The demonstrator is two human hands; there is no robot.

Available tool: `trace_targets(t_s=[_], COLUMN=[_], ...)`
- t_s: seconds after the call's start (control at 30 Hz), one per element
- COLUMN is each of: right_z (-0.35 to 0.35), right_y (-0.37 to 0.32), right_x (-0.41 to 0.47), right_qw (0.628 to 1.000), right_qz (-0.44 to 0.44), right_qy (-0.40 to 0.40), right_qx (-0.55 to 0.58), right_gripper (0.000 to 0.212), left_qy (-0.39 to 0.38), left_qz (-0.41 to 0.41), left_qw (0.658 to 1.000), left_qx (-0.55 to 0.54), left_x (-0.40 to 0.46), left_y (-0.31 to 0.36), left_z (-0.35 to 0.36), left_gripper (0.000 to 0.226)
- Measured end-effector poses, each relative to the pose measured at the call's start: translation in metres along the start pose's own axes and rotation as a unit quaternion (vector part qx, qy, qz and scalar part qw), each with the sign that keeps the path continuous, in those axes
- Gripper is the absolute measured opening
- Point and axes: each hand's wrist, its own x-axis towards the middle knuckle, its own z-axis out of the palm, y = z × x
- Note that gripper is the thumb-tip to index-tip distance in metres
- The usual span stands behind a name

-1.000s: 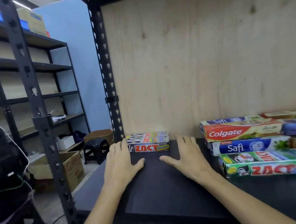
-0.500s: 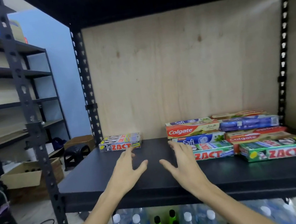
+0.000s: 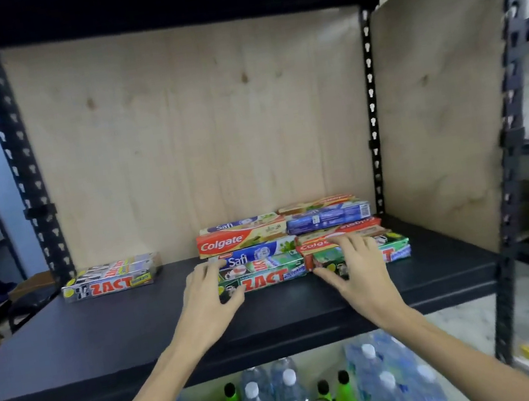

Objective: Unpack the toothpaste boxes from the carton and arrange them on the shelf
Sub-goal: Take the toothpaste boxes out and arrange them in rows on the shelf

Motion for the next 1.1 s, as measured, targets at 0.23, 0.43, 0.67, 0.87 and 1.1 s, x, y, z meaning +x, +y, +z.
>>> trace_targets(t_s=[0.23, 0.43, 0.67, 0.87, 1.1], right_z=[-0.02, -0.023, -0.028, -0.042, -0.058], right_y=[0.068, 0.094, 0.093, 0.095, 0.089], right_x=[0.014, 0.025, 0.027, 0.023, 0.021], right_qw=[0.995, 0.985, 0.979, 0.974, 0.963], right_qz=[0.059, 0.032, 0.005, -0.03, -0.061], right_qy=[-0.025, -0.135, -0.138, -0.138, -0.164], right_qx=[-0.079, -0.099, -0.148, -0.175, -0.203], right_gripper=[0.087, 0.086, 0.077, 0.07, 0.07], left_qy=[0.001, -0.052, -0.03, -0.034, -0.052], left_qz=[0.062, 0.107, 0.127, 0.134, 0.123], left_qw=[0.998, 0.991, 0.99, 0.99, 0.991], left_qx=[0.027, 0.058, 0.055, 0.037, 0.019], left_x=[0.025, 0.035, 0.034, 0.016, 0.006], left_y=[0.027, 0.044, 0.04, 0.048, 0.057], left_z=[0.033, 0.065, 0.058, 0.045, 0.033], left_gripper=[0.051, 0.051, 0.037, 0.032, 0.032])
